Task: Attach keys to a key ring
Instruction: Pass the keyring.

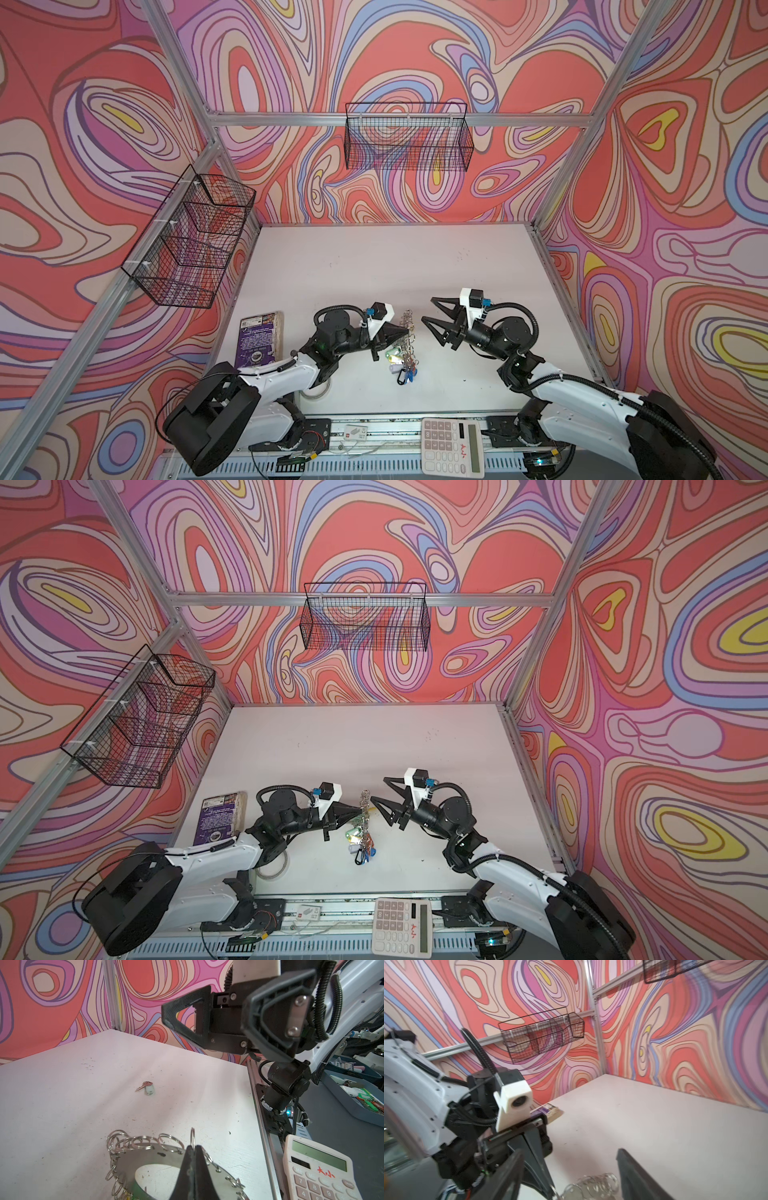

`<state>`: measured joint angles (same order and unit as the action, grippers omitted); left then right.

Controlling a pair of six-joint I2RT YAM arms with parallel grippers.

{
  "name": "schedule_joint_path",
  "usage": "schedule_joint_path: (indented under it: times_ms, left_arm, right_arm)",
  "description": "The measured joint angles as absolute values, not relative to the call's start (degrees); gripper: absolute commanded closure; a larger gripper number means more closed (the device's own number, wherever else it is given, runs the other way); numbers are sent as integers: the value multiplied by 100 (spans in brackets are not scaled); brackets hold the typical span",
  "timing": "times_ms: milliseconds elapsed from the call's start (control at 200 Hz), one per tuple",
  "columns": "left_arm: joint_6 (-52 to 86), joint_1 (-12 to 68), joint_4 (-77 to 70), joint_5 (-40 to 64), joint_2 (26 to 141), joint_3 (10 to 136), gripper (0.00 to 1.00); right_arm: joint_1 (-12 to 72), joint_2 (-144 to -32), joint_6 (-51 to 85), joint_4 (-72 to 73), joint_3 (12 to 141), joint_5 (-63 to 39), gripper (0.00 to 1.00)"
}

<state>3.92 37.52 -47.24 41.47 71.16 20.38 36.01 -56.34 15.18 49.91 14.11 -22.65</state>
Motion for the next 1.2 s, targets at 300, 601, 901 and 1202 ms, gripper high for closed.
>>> schedule_joint_path:
  times_ms: [300, 601, 901, 1202]
  left_arm:
    - [-362, 3988, -2453, 3903, 6663, 3044, 100]
    - [-1688, 4058, 1079, 3691, 6560, 4936, 100]
    - [-2985, 4058, 3586, 3441, 6799, 6160, 100]
    - [-3479, 4058, 4307, 3430, 7094, 6346, 100]
  right_arm:
    - [3601, -5566, 1559, 5293, 797, -1765, 11]
    - [3601, -6281, 1264, 5315, 930, -2338, 33]
    - [3601, -6405, 1096, 5201, 1111, -2799, 38]
    - [3660, -6484, 989, 4906, 1546, -3356, 40]
